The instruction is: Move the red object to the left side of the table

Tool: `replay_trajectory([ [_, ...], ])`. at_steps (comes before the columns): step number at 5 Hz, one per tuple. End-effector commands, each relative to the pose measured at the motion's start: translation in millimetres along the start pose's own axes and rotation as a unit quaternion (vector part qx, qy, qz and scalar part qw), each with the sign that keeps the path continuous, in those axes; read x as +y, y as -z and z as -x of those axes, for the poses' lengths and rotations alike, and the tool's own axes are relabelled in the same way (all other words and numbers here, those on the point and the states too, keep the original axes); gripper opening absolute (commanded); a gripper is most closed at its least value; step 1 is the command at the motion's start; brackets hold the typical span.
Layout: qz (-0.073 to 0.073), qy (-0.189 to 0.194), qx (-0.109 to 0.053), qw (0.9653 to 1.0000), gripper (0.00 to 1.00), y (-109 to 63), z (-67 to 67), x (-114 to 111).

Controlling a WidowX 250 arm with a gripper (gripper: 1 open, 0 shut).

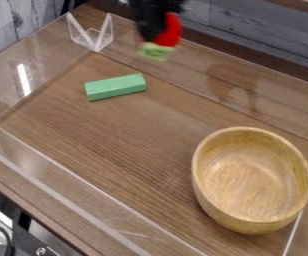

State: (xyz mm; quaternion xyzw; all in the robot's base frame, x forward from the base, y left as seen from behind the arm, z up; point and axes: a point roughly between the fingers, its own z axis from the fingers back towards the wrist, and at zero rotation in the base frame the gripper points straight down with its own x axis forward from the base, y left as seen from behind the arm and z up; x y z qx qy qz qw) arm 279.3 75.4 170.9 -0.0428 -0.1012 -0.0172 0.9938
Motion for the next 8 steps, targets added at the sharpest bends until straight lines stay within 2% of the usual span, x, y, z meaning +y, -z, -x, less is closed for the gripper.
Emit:
replay_trajectory([
  [1, -0.023, 0.007, -0.01, 0.9997, 0.0, -11.9, 35.7, 33.8],
  [2, -0.036, -0.008, 0.006, 0.9993, 0.0, 4.0, 62.7, 73.5],
  [3, -0.043, -0.017, 0.019, 0.9988, 0.0, 27.6, 77.3, 103.6],
  [4, -0.045, -0.024, 0.035, 0.9981, 0.0, 53.3, 80.7, 125.1],
  [5, -0.046, -0.026, 0.055, 0.9971, 0.0, 79.9, 80.0, 136.6],
  [6, -0.048, -0.026, 0.064, 0.9965, 0.0, 94.9, 80.0, 139.0],
  [8, -0.044, -0.03, 0.069, 0.9962, 0.0, 104.1, 78.2, 138.3],
])
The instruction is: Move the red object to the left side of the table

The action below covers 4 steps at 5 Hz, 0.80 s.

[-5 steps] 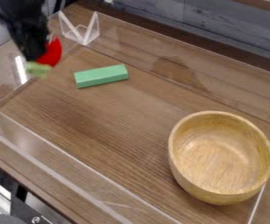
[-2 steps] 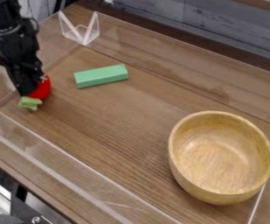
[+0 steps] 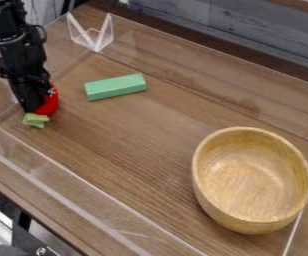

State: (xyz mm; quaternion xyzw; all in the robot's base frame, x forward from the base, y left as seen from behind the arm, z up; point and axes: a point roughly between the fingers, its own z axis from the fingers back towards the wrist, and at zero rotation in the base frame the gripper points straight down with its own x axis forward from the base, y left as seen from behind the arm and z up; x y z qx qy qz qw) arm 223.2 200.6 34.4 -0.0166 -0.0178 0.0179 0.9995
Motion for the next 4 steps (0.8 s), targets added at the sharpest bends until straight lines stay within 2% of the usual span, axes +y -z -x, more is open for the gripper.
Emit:
replay_trajectory([
  [1, -0.012, 0.002, -0.011, 0.9999, 0.0, -5.5, -7.8, 3.5],
  [3, -0.005, -0.001, -0.005, 1.0, 0.0, -1.8, -9.9, 0.2],
  [4, -0.002, -0.003, -0.002, 1.0, 1.0, -2.2, -10.9, -2.1],
])
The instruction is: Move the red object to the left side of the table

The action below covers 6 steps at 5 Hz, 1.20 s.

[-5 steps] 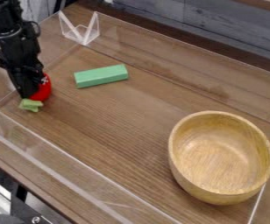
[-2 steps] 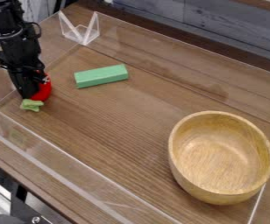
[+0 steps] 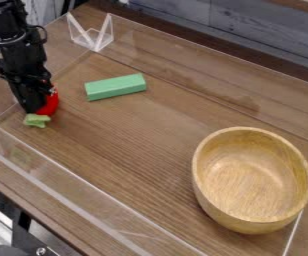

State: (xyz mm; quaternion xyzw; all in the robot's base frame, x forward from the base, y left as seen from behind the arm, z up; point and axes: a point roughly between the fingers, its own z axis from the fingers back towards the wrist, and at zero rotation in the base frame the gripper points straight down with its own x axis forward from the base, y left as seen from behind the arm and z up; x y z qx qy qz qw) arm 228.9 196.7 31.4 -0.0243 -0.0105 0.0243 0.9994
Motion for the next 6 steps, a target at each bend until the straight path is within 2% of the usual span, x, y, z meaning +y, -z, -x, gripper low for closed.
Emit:
replay_trajectory([
  [1, -0.006, 0.002, -0.007, 1.0, 1.0, -5.7, -6.5, -0.3],
  [2, 0.0, 0.001, -0.008, 1.0, 1.0, -10.6, -9.5, -5.1],
  [3, 0.001, -0.002, -0.007, 1.0, 0.0, -7.9, -10.5, -5.5],
  [4, 0.004, -0.003, -0.012, 0.9999, 0.0, -12.7, -12.4, -8.2],
  [6, 0.012, -0.005, -0.035, 0.9993, 0.0, -36.3, -17.6, -14.9],
])
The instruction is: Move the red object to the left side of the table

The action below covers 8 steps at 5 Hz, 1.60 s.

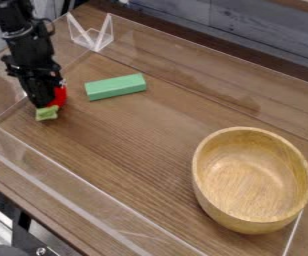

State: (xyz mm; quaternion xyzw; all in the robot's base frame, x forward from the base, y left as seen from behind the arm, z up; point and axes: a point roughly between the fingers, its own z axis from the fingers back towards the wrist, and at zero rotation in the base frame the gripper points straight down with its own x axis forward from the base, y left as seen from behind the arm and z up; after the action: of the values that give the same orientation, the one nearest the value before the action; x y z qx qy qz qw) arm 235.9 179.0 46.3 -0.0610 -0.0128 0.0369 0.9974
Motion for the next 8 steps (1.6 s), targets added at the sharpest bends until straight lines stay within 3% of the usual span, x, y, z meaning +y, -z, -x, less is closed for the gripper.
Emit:
replay_trajectory([
  [1, -0.023, 0.01, -0.041, 0.9989, 0.0, -31.7, -13.9, -3.8],
  [2, -0.023, 0.01, -0.041, 0.9988, 0.0, -32.6, -14.9, -5.7],
  [4, -0.02, 0.024, -0.024, 0.9992, 0.0, -18.8, -13.1, -15.2],
  [6, -0.023, 0.022, -0.014, 0.9994, 0.0, -5.1, -15.2, -8.0],
  [8, -0.022, 0.023, -0.017, 0.9994, 0.0, -6.4, -17.9, -12.9],
])
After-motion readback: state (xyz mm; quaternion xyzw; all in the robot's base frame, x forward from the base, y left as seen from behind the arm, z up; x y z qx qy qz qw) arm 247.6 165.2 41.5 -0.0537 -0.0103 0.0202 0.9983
